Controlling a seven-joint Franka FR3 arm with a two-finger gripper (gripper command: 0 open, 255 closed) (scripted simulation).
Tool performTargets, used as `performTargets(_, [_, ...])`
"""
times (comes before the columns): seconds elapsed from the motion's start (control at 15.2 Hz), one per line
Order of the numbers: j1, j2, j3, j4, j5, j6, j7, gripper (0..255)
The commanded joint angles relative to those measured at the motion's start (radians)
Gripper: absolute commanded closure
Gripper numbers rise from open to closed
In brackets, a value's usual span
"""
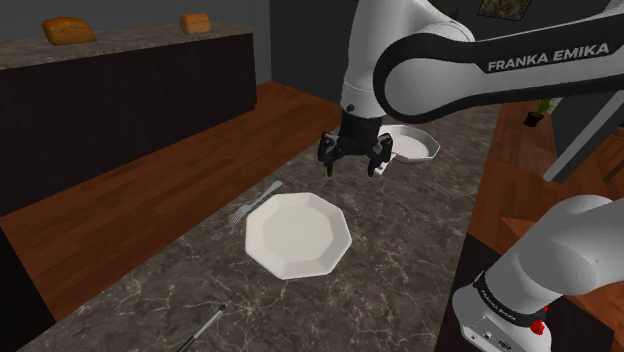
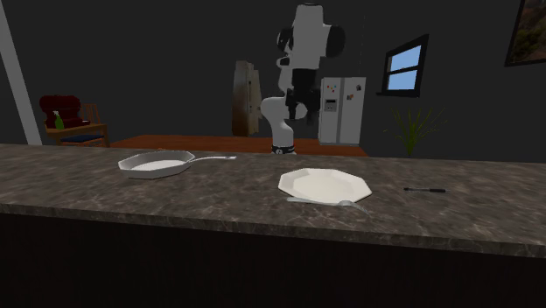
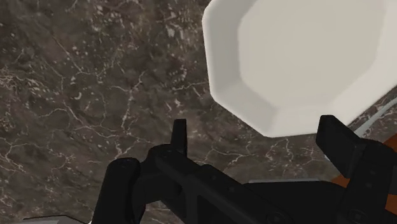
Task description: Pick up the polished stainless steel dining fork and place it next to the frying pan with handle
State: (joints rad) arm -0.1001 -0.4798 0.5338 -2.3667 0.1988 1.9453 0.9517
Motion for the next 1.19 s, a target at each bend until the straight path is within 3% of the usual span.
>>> performTargets(0.0, [-0.029, 0.076, 0.061, 0.035, -0.022, 0.046, 0.109, 0])
performTargets(0.26, [-0.093, 0.256, 0.180, 0.130, -0.123, 0.115, 0.342, 0])
performTargets(0.59, [-0.125, 0.539, 0.273, 0.291, -0.363, 0.145, 0.681, 0])
performTargets(0.86, [-0.045, 0.763, 0.237, 0.454, -0.552, 0.111, 0.918, 0])
performTargets(1.12, [0.067, 0.950, 0.156, 0.642, -0.666, 0.058, 1.078, 0])
